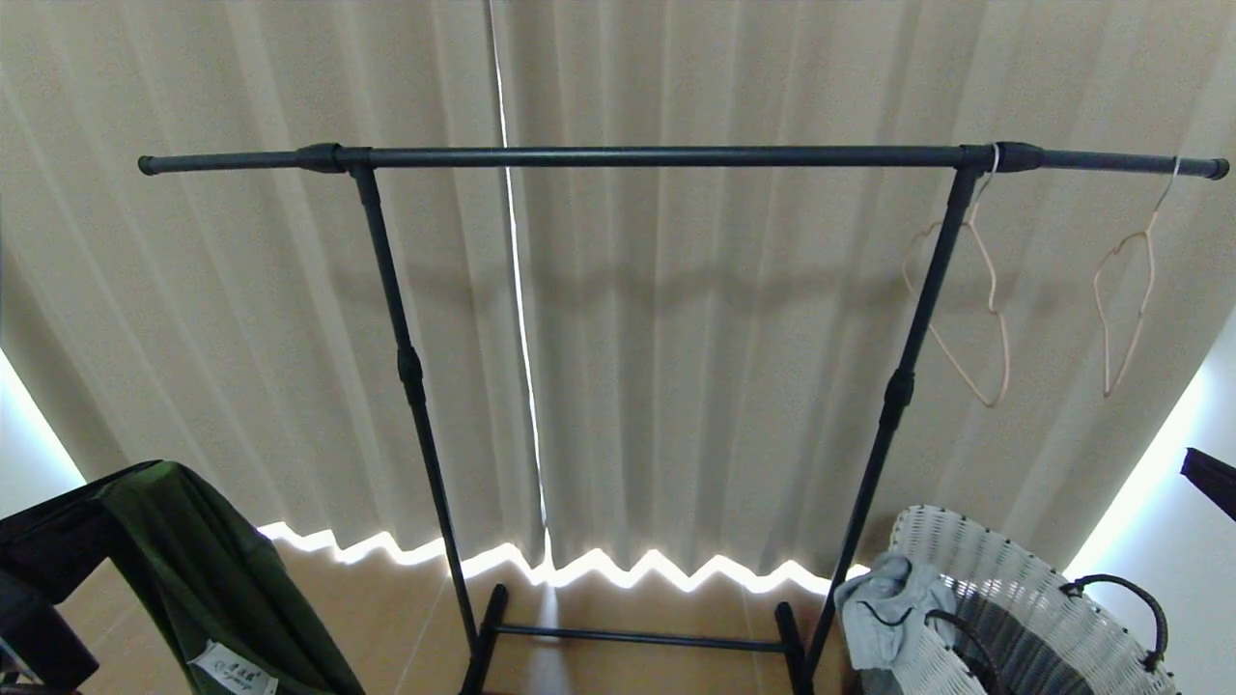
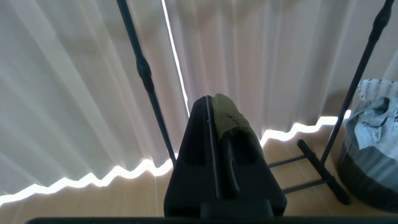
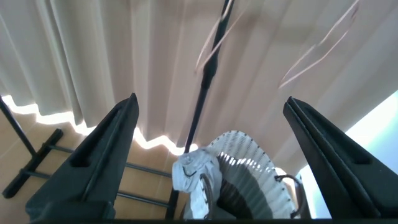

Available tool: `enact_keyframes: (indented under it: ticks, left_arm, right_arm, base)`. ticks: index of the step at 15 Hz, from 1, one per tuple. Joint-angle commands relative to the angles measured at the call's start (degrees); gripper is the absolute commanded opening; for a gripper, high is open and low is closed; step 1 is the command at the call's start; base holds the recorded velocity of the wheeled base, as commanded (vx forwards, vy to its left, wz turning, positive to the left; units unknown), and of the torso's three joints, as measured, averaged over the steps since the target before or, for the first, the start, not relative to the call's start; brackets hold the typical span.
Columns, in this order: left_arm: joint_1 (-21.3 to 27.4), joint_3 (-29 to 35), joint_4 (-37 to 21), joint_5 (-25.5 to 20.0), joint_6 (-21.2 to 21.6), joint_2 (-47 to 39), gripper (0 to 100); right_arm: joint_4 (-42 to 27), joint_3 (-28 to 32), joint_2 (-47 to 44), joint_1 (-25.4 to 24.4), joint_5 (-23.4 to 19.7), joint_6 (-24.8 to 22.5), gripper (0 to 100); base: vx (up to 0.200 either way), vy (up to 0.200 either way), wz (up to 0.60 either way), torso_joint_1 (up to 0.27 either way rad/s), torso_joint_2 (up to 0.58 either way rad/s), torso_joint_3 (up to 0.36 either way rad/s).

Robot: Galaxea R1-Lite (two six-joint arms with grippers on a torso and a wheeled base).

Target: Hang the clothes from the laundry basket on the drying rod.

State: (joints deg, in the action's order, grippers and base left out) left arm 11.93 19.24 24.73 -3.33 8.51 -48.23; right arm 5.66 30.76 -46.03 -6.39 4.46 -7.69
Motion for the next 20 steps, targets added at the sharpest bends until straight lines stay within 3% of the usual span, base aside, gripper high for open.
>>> enact_keyframes:
  ticks: [1, 10, 20]
  left_arm:
    - [-0.07, 0.01, 0.05, -0.01, 0.02, -0.2, 0]
    - [0.11, -0.16, 0.14, -0.19, 0.19, 2.0, 0]
    - [0.02, -0.25, 0.05, -1.42, 0.28, 3.14, 0]
  right_arm:
    - [0.06, 0.0, -0.11, -0.03, 0.02, -0.04, 100]
    - [-0.82, -0.08, -3.63, 1.47, 0.81, -0.13, 100]
    - [-2.58, -0.08, -3.71, 2.52, 0.9, -0.22, 100]
  base:
    - [0.0, 0.0, 0.0, 0.193, -0.49, -0.286]
    - [0.0, 0.0, 0.0, 0.209, -0.49, -0.285]
    - [0.0, 0.0, 0.0, 0.013, -0.03, -0.016]
